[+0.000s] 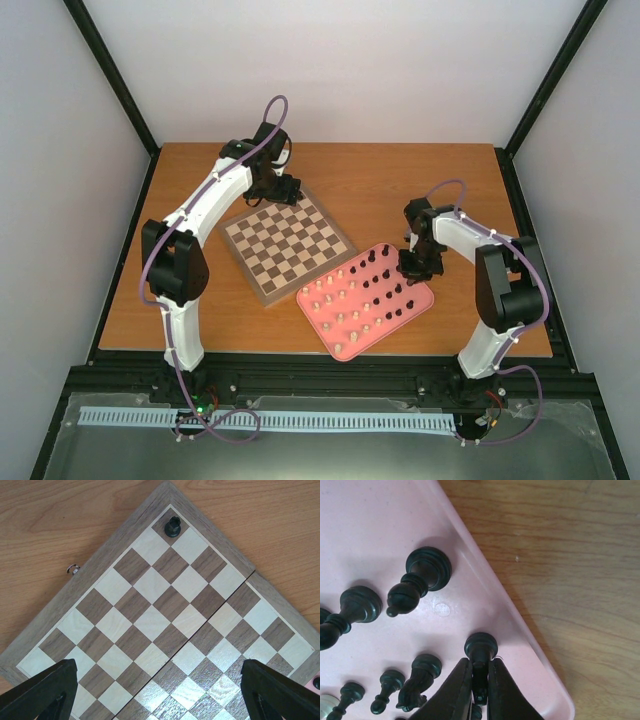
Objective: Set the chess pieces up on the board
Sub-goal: Pick up the chess piece from the storage box.
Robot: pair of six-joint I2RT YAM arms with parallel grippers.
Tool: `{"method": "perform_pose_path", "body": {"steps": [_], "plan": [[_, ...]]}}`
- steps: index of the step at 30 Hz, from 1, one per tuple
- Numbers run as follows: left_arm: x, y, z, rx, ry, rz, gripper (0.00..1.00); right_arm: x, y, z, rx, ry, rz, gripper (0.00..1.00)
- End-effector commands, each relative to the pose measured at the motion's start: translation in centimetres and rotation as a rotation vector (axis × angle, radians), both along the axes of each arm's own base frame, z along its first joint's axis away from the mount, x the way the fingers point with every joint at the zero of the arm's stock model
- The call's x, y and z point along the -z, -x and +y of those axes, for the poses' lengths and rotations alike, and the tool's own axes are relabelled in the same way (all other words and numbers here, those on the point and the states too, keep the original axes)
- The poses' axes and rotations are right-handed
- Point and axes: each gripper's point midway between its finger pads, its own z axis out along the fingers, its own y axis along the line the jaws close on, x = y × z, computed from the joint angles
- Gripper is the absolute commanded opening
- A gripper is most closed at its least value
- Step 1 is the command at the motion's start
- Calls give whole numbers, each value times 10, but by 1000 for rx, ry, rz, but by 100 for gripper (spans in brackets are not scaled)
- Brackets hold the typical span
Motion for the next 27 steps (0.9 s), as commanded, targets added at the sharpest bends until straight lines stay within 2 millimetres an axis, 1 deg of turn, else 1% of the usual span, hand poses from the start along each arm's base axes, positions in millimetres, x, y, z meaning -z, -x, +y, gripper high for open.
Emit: {"method": "perform_pose_path", "body": {"steps": [1, 4, 6, 9, 11, 13, 16, 17, 18, 20, 23, 24, 25, 26, 27], "plan": [[-8, 2, 1, 16, -7, -20, 91, 5, 1, -4, -1, 34, 6, 7], [-9, 2, 1, 16, -6, -22, 91, 3, 1, -6, 3, 41, 2, 3], [-9, 2, 1, 16, -6, -22, 91, 0, 0, -5, 3, 40, -4, 3], [-10, 2, 1, 16, -6, -23, 91, -12, -5, -4, 1, 38, -24, 3], [-11, 3, 1, 17, -7, -24, 91, -29, -11, -3, -5, 44, -49, 3], [-12, 3, 2, 16, -11, -27, 91, -52, -19, 0, -13, 48, -80, 3], [-17, 4, 5, 12, -15, -39, 91, -85, -36, 6, -28, 42, -133, 3], [-20, 5, 7, 11, -14, -45, 93, -96, -44, 9, -34, 35, -154, 3], [-22, 6, 9, 7, -13, -47, 95, -104, -51, 14, -41, 27, -169, 3], [-26, 6, 20, -22, -8, -54, 96, -118, -67, 25, -61, 10, -195, 3], [-29, 7, 42, -75, 10, -50, 96, -131, -95, 54, -112, -21, -235, 3], [-29, 8, 50, -93, 18, -48, 96, -126, -104, 66, -132, -27, -228, 3], [-31, 9, 56, -108, 25, -51, 96, -134, -113, 78, -150, -43, -257, 3], [-32, 10, 63, -125, 32, -53, 96, -126, -123, 92, -170, -50, -245, 3], [-34, 11, 69, -140, 33, -59, 97, -126, -131, 105, -189, -60, -248, 3]]}}
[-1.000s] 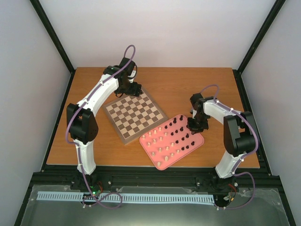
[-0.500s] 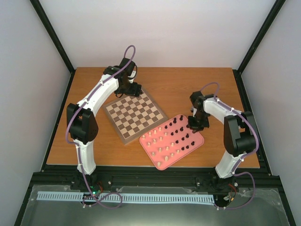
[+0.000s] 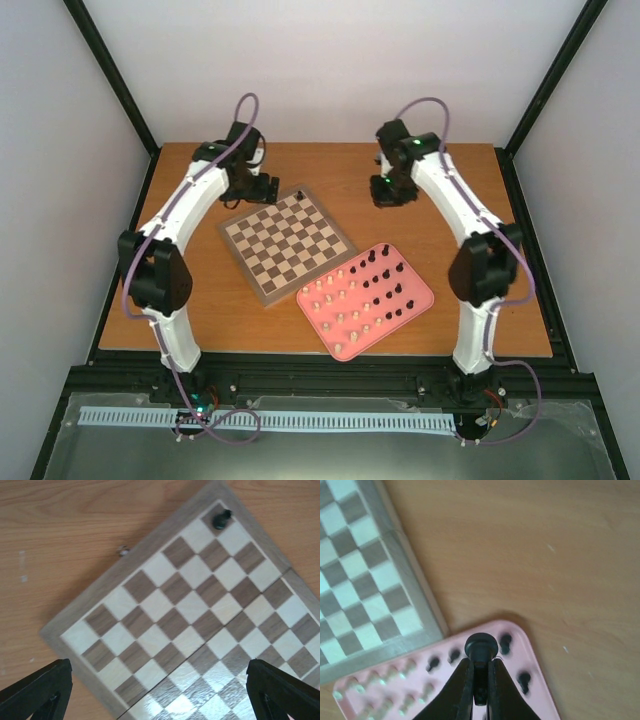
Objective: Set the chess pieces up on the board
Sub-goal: Pick up the chess piece from the storage box, then place the chess piece on the chessboard.
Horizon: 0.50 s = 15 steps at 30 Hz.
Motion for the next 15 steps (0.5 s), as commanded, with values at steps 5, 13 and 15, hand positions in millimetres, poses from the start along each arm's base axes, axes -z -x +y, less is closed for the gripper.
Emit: {"method": "perform_pose_path", "body": {"steps": [5, 13, 15], "plan": [[-24, 13, 51, -116, -14, -60, 99, 20, -49, 106, -156, -89, 18, 3], [-16, 25, 52, -115, 3, -34, 100, 56, -46, 175, -251, -206, 44, 3], [-17, 25, 50, -111, 14, -34, 99, 67, -41, 181, -265, -192, 61, 3]]}}
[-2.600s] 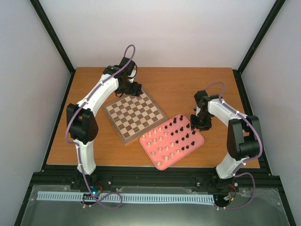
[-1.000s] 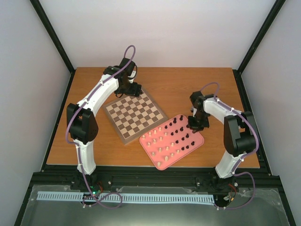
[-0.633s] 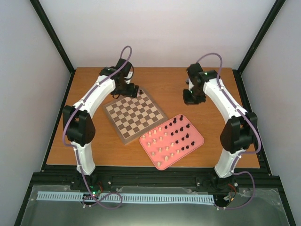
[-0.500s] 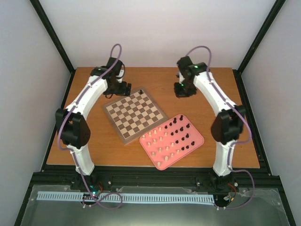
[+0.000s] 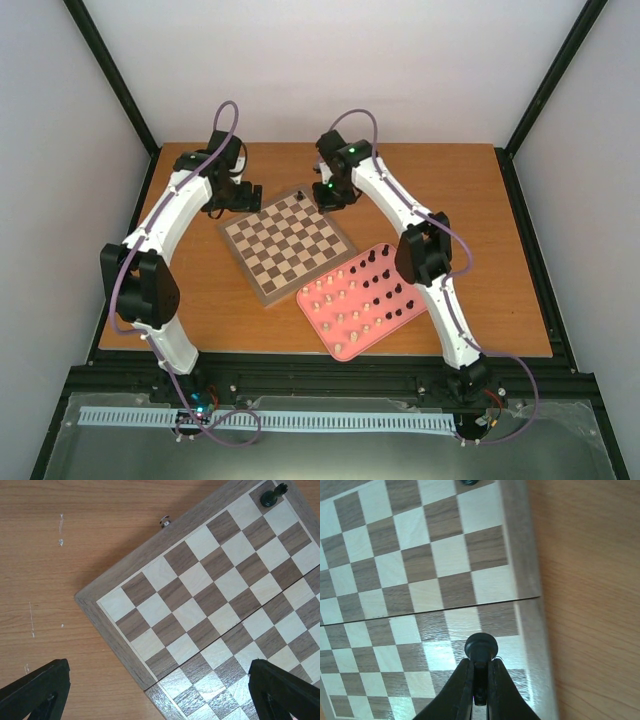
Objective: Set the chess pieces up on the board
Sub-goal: Place the chess piece on the chessboard.
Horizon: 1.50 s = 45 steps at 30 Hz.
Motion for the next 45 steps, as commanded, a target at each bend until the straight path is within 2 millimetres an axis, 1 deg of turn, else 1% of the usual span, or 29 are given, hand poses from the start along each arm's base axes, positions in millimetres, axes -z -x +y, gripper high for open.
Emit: {"method": "perform_pose_path", "body": {"steps": [1, 4, 7, 9, 15, 18, 24, 26, 29, 32, 34, 36, 38, 39, 42, 45], "plan": [[-14, -3, -4, 0, 37, -45, 99, 11, 10, 26, -41, -28, 22, 3], [-12, -3, -7, 4, 52, -38, 100, 27, 17, 28, -52, 8, 43, 3], [-10, -2, -9, 7, 61, -30, 99, 41, 23, 24, -50, 64, 59, 3], [-10, -2, -10, 8, 63, -30, 100, 47, 25, 20, -51, 100, 62, 3], [-7, -1, -9, 9, 59, -26, 99, 58, 30, 19, -57, 133, 80, 3], [-6, 0, -9, 9, 56, -22, 99, 64, 32, 20, -61, 142, 89, 5], [-4, -2, -10, 9, 58, -17, 99, 68, 33, 19, -66, 154, 90, 13], [-3, -3, -10, 9, 58, -14, 99, 68, 32, 19, -69, 157, 85, 18], [-2, -4, -11, 11, 61, -12, 99, 62, 32, 20, -74, 148, 76, 30], [-1, -4, -11, 10, 60, -10, 99, 51, 30, 21, -82, 132, 48, 40], [-1, -5, -10, 10, 58, -9, 100, 43, 28, 22, -90, 121, 24, 46], [-2, -5, -10, 10, 57, -9, 99, 32, 27, 23, -94, 107, 1, 48], [-2, -6, -11, 13, 61, -10, 99, 19, 24, 19, -81, 107, -27, 51], [-3, -5, -12, 14, 68, -9, 99, 9, 21, 16, -70, 104, -50, 53], [-4, -1, -21, 37, 98, -9, 98, -17, 15, 3, -30, 81, -90, 55], [-6, 5, -34, 72, 99, -11, 98, -38, 9, -15, 4, 54, -122, 57]]}}
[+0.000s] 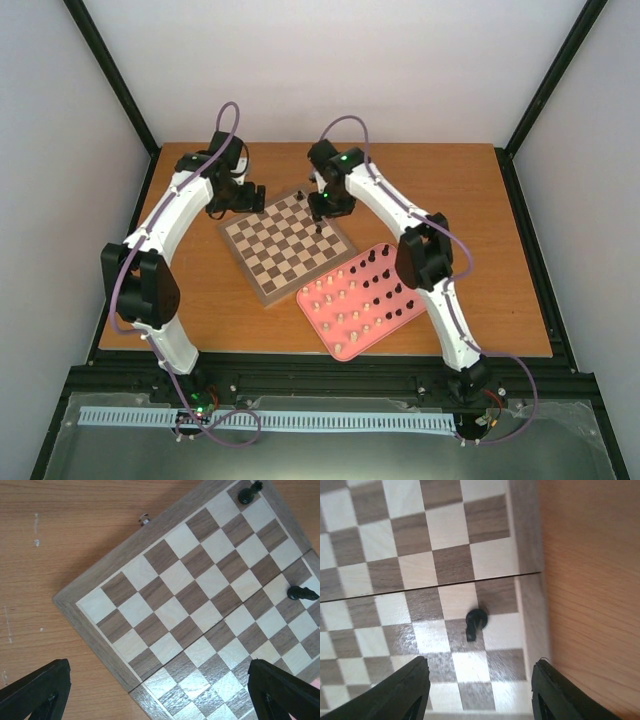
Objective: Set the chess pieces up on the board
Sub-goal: Place the chess piece on the chessboard, then pick up the chess piece from the chessboard.
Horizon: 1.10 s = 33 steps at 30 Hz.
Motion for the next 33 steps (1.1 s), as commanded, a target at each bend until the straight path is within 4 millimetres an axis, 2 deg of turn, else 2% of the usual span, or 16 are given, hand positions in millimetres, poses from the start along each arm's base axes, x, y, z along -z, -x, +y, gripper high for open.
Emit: {"method": "perform_pose_path", "body": {"steps": [1, 5, 10, 14, 23, 26, 27, 29, 33], "plan": [[-11, 4, -25, 56, 24, -30, 98, -68, -16, -29, 62, -68, -132, 58], [-15, 8, -63, 141, 15, -37, 95, -88, -20, -68, 119, -67, -161, 60], [3, 9, -123, 207, 57, 4, 89, -70, -14, -127, 214, -8, -124, 61], [21, 0, -153, 215, 60, 42, 82, -61, -9, -159, 262, 15, -110, 60], [61, -26, -178, 204, 60, 94, 61, -46, -4, -198, 313, 40, -85, 61], [73, -27, -182, 201, 60, 117, 55, -43, -2, -201, 322, 32, -77, 61], [77, -27, -184, 201, 61, 123, 55, -43, -1, -201, 321, 31, -75, 61], [84, -27, -186, 204, 61, 137, 55, -41, -3, -213, 348, 32, -70, 61], [96, -25, -188, 208, 59, 161, 54, -40, -3, -215, 352, 37, -71, 61]]}}
